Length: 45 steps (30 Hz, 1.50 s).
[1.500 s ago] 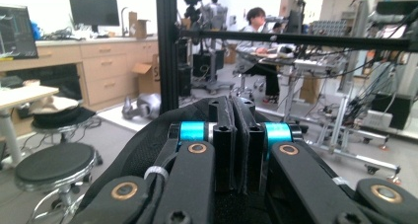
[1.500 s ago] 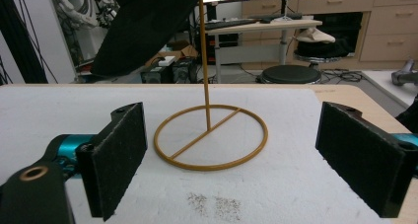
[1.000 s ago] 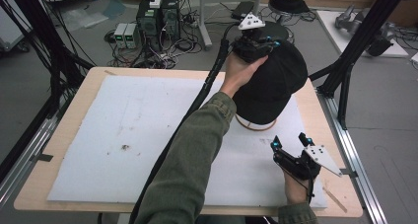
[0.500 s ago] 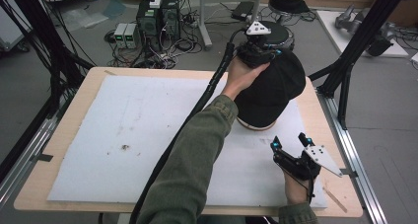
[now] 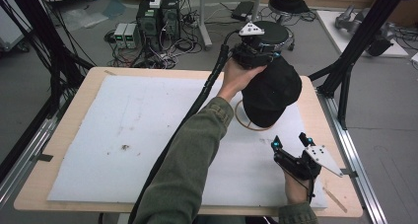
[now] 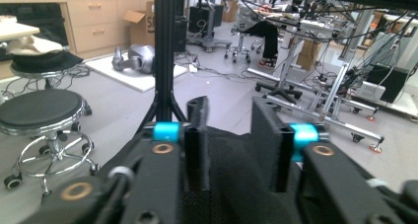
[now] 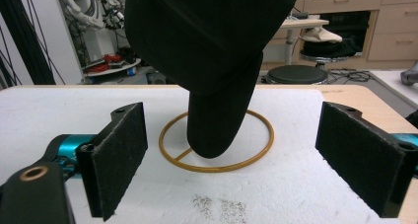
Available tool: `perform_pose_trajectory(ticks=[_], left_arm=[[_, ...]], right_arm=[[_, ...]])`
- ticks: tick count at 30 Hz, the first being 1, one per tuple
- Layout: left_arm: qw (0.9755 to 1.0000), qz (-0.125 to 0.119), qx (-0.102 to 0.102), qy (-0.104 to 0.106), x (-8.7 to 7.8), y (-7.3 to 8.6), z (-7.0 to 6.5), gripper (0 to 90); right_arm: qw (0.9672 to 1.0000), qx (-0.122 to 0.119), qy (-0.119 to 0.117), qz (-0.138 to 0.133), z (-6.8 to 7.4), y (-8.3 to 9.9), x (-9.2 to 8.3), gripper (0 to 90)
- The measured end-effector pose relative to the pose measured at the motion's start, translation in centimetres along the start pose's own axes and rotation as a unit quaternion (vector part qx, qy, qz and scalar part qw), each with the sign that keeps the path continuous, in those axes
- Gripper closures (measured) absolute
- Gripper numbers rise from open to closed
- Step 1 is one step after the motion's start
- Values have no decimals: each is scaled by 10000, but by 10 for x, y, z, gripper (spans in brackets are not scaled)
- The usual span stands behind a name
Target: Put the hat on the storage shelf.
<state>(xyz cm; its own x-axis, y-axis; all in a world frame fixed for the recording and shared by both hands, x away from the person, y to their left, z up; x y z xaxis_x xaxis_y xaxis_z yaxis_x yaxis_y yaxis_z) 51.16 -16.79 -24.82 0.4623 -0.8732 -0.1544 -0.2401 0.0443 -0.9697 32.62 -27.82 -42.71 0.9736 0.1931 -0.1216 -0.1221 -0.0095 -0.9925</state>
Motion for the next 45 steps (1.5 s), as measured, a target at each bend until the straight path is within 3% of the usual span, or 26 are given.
perform_pose_trajectory(ticks=[5, 16, 21, 29, 35, 45], left_arm=[[9995, -228, 88, -202, -10, 1, -2, 399], [9976, -560, 55, -404, -42, 9, 8, 199], [9970, -588, 143, -479, -56, 15, 9, 175], [9956, -778, 234, -462, -81, 20, 0, 172], [9954, -789, 313, -455, -97, 30, -7, 172], [9932, -860, 406, -670, -149, 47, -5, 172]], right_arm=[[10000, -12, -8, 21, 1, 1, 1, 112], [10000, -2, -12, 43, 3, 1, 1, 111], [10000, -44, -25, 53, 5, 2, 1, 112], [10000, -35, -21, 58, 5, 2, 0, 112], [10000, -54, -41, 69, 6, 2, 1, 111], [10000, -52, -26, 55, 6, 2, 1, 112]])
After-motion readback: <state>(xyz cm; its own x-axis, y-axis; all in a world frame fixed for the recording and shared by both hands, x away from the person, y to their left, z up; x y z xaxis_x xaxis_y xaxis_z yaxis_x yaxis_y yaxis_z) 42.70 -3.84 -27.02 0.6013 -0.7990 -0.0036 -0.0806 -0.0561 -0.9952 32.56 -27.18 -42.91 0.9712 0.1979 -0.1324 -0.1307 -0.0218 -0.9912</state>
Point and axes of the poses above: each handheld gripper's, and its own axes: x roughly forward along the jaws, y roughly out of its underside, z roughly to its left, the point moved 8 cm from there along x, roughly forward along the jaws, and after that the axes turned 5 degrees about -x, right-handed, at the moved point
